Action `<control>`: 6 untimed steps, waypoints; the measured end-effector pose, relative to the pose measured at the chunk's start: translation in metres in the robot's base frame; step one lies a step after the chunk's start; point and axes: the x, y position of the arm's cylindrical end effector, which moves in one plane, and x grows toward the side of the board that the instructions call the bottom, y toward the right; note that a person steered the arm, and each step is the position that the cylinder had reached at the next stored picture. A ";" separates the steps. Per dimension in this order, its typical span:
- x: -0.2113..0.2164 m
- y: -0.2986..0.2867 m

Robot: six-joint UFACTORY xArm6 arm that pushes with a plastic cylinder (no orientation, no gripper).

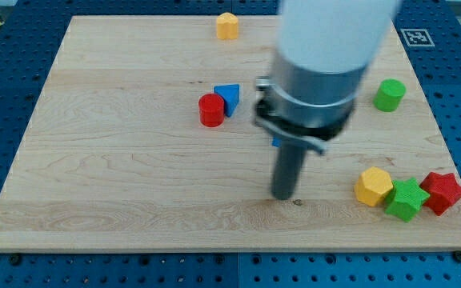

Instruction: Move your arm closer to the blue cube

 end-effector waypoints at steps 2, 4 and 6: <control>-0.075 -0.035; -0.098 -0.009; -0.098 0.044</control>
